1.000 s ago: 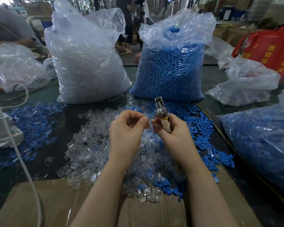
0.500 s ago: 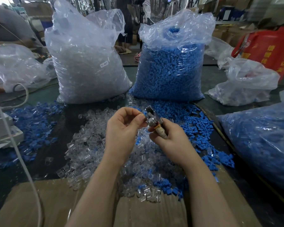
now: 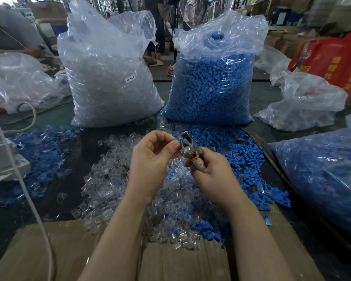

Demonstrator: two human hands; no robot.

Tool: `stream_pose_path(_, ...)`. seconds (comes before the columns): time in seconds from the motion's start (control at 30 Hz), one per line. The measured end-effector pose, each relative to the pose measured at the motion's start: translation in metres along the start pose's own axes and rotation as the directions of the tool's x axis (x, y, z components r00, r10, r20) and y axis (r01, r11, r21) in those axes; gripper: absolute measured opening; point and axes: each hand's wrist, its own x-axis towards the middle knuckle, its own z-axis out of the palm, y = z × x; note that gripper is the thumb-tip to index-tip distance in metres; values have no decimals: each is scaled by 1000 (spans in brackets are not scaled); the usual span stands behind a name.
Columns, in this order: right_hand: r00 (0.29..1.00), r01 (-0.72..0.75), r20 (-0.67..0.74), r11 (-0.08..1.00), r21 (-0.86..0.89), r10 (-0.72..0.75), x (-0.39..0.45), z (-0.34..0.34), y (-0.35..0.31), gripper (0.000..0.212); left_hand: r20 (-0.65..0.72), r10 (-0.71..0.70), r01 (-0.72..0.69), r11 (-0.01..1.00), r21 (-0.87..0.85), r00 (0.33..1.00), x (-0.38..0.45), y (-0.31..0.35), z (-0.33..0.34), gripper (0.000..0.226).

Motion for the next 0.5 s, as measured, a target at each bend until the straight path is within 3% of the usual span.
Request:
stream_pose_path(0.27,999,14,-45,997,-76,-17,1,3,-6,19,17,-108,108,994,-32,994,6,-3,-10,6)
stream_pose_path(0.4,991,-22,-135,992,-127,4,1,0,-6,22,-255,-235,209,970,-125,938,14,-5,-47,4)
stream_pose_path(0.5,981,-41,-194,983,-177,6,1,-5,0,14,-498,-165,251,962,111,851,16,-16,-91,6)
